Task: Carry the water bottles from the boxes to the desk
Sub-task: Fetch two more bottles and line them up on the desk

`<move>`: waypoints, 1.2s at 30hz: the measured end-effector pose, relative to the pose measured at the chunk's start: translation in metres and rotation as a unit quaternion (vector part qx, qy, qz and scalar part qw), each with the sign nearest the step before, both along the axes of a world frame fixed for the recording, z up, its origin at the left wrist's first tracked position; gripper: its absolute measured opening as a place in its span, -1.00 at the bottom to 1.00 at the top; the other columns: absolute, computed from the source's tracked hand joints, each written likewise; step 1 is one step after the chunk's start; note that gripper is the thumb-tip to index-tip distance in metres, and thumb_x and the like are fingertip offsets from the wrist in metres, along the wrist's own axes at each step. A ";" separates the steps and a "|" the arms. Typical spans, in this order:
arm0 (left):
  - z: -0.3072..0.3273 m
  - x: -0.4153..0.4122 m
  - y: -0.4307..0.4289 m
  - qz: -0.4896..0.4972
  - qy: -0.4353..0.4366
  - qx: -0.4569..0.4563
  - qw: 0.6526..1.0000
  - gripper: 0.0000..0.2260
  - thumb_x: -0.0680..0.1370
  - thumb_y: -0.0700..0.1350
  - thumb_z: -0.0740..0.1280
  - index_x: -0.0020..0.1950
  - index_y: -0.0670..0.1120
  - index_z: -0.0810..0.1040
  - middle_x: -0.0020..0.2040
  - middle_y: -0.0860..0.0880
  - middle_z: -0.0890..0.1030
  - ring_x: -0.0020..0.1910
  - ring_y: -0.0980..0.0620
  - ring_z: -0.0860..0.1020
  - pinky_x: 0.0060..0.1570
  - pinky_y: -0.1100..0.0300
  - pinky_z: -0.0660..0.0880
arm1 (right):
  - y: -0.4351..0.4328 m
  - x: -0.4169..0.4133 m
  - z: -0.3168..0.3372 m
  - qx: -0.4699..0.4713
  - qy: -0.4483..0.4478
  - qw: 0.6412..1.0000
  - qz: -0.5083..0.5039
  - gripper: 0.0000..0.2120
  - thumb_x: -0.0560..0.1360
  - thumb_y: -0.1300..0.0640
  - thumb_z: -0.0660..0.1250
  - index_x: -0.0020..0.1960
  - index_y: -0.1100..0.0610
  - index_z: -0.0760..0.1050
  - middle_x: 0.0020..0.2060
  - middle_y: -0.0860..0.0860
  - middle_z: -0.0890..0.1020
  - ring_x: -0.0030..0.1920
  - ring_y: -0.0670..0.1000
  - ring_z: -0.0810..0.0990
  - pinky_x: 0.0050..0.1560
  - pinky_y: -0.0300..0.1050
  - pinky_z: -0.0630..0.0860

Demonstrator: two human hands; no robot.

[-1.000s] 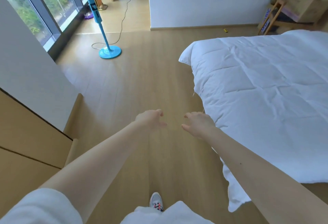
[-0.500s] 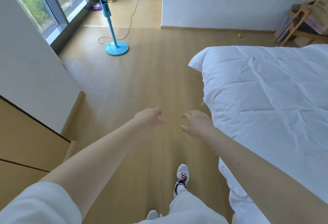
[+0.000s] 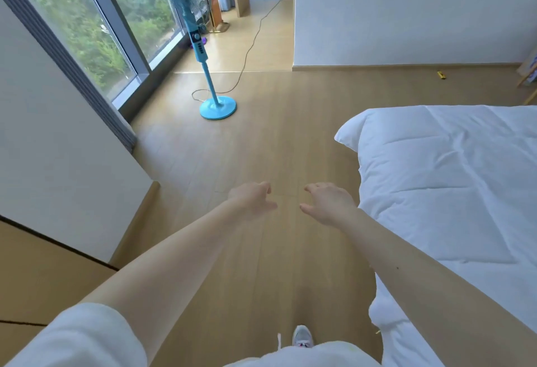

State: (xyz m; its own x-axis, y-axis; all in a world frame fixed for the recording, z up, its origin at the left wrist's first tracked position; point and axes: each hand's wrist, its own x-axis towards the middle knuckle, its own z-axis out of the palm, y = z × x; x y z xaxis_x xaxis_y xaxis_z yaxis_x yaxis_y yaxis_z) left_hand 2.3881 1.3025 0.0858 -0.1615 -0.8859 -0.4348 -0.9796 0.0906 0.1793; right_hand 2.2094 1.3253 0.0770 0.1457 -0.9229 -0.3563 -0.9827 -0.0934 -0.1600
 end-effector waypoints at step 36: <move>-0.038 -0.112 -0.480 -0.208 -0.030 0.036 0.977 -0.56 0.59 0.12 0.23 0.43 0.01 0.33 0.28 -0.02 0.49 0.24 -0.05 0.47 0.02 0.15 0.38 | -0.426 -0.114 -0.005 0.065 0.051 0.988 -0.131 -0.55 0.62 -0.10 0.12 0.42 0.11 0.30 0.30 0.05 0.45 0.30 0.09 0.41 0.18 -0.02 0.39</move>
State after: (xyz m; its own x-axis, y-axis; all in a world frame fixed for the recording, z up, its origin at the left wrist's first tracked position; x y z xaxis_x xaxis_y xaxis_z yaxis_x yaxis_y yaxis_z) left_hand 2.2764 0.8230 0.0477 -0.4730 -0.7155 -0.5141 -0.8697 0.4724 0.1427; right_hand 2.0955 0.8992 0.0725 -0.1350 -0.8694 -0.4754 -0.9820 0.1815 -0.0530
